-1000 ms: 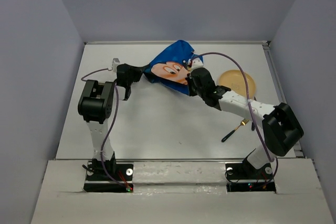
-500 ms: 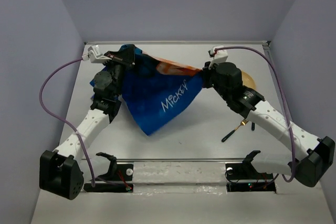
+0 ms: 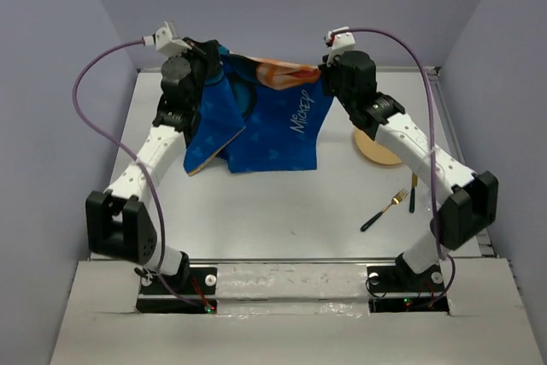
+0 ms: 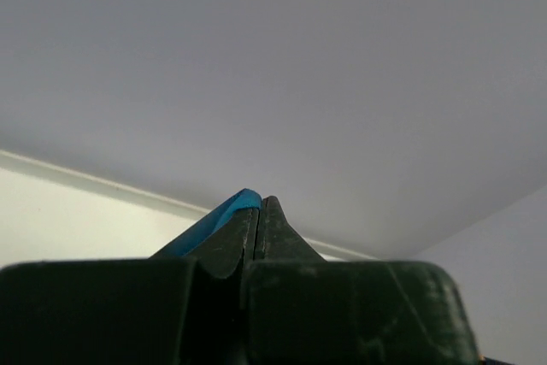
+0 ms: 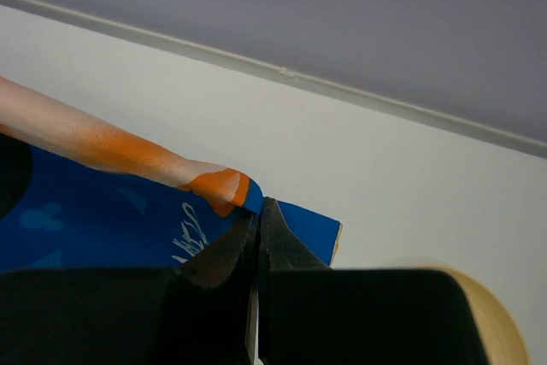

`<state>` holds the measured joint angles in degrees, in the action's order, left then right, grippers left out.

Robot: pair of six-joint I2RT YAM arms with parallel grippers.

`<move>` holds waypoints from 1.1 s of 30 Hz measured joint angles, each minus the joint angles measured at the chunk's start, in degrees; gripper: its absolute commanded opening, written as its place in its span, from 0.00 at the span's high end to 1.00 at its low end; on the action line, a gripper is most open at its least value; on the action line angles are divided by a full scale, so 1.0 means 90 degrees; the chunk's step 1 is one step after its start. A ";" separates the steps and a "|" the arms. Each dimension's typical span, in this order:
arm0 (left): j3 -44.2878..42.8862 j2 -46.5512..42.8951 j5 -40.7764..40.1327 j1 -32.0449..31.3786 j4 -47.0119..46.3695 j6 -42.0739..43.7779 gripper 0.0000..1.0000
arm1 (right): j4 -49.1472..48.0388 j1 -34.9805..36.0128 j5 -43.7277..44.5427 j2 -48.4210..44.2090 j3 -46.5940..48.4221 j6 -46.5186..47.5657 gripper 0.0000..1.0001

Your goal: Set the dinner table for one person

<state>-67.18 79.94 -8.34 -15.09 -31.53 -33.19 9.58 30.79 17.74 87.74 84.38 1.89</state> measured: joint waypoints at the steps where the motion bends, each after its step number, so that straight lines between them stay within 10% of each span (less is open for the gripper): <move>1: -0.0498 0.0393 0.0158 0.0092 0.0240 0.0039 1.00 | 0.0034 -0.0075 -0.0041 0.0257 0.0255 0.0097 1.00; 7: -0.3436 0.2208 0.0697 0.0413 0.1673 0.0491 1.00 | 0.0250 -0.0430 -0.0092 0.1554 0.2412 0.0937 1.00; 13: -0.4534 0.2045 0.1171 0.0357 0.2225 0.1056 1.00 | 0.0187 -0.0432 -0.0369 0.0789 0.2596 0.1277 1.00; 16: -0.3208 0.1061 0.1209 0.0129 0.1911 0.1377 0.81 | -0.0214 -0.0410 -0.0685 -0.0284 0.1178 0.1161 1.00; 17: -0.2686 0.0707 0.1139 0.0024 0.1778 0.1416 0.52 | -0.0476 -0.0367 -0.0816 -0.0804 0.0316 0.1098 1.00; 21: 0.0500 -0.0865 0.0325 -0.0126 0.1044 0.1321 0.11 | -0.0835 0.0005 -0.0704 -0.1542 -0.1940 0.0852 1.00; 33: 0.4282 -0.2912 -0.1462 -0.0039 0.1384 0.0085 0.05 | 0.0573 0.1498 0.0180 -0.0087 -0.3823 -0.0444 0.87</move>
<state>-28.64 53.74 -21.50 -15.44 -19.07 -32.42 14.74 44.27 19.35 86.96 49.98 -2.11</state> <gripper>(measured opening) 0.954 0.034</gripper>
